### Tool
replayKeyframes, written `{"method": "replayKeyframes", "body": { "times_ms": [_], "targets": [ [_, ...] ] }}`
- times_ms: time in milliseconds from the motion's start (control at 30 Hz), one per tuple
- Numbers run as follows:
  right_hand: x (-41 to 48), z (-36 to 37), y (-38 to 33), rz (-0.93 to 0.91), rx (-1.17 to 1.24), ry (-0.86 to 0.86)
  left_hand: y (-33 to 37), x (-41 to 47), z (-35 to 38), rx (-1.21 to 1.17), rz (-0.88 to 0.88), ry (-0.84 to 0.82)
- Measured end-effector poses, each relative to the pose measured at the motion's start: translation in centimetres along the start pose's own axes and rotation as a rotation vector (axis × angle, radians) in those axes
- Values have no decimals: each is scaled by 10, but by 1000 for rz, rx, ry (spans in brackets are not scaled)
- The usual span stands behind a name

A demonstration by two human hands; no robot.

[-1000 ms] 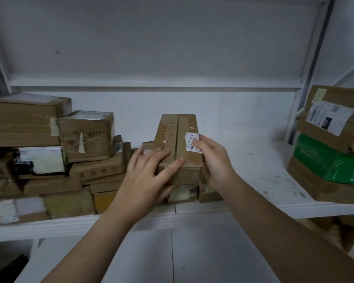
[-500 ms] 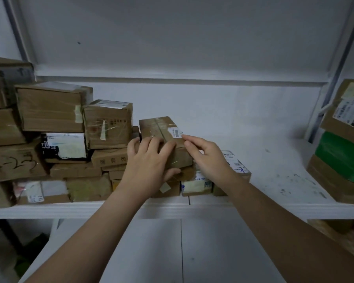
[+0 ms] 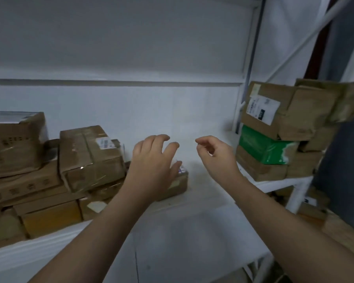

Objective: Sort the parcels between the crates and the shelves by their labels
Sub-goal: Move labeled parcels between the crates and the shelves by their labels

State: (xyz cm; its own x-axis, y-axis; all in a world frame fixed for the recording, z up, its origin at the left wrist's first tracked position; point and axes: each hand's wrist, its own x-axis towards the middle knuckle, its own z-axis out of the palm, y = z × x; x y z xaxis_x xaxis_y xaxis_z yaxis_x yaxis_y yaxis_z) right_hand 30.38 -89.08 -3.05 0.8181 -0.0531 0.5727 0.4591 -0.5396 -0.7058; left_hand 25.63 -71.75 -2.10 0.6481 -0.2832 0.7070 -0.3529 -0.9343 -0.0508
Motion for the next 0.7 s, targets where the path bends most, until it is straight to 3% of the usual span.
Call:
{"method": "replayKeyframes", "body": {
  "times_ms": [233,433,567,700],
  "targets": [
    [5,-100,51,12,-250,196,83,45,54,-190,99,-36],
    [29,-186,93,21,-390,382,155,107,86,-336,159,61],
    [61,-230,106,-27,-338,411,197,160,107,-630,57,-11],
    [104,-252,111,-14,-574,302,222,192,136,-756,-92,-165]
  ]
}}
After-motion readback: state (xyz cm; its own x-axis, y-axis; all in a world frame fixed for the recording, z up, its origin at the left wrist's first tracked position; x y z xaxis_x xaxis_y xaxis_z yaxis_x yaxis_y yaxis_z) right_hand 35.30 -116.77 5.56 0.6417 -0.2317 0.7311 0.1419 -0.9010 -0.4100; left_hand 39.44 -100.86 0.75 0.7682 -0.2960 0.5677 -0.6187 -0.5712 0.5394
